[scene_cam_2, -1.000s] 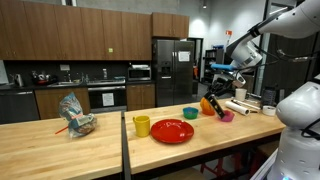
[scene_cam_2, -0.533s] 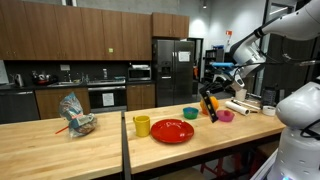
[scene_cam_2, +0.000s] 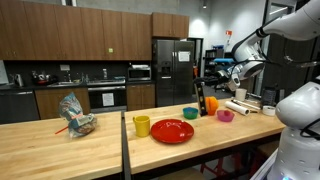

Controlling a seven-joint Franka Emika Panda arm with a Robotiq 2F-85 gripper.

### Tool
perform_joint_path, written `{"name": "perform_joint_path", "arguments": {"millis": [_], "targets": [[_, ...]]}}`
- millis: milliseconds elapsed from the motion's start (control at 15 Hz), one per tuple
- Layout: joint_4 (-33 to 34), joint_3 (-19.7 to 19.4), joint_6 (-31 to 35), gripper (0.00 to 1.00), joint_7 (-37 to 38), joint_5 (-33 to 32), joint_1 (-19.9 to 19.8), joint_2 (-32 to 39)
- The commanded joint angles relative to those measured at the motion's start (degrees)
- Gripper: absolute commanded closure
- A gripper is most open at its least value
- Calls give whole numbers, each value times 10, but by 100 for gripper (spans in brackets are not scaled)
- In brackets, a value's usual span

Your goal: Put the black object on the yellow cup

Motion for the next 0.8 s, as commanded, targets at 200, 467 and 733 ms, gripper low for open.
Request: {"name": "perform_joint_path", "arguments": {"millis": [200, 467, 733], "targets": [[0, 26, -38, 95, -49, 67, 5, 20], [0, 41, -51, 95, -58, 88, 12, 23], [0, 48, -70, 95, -49, 91, 18, 20]]}}
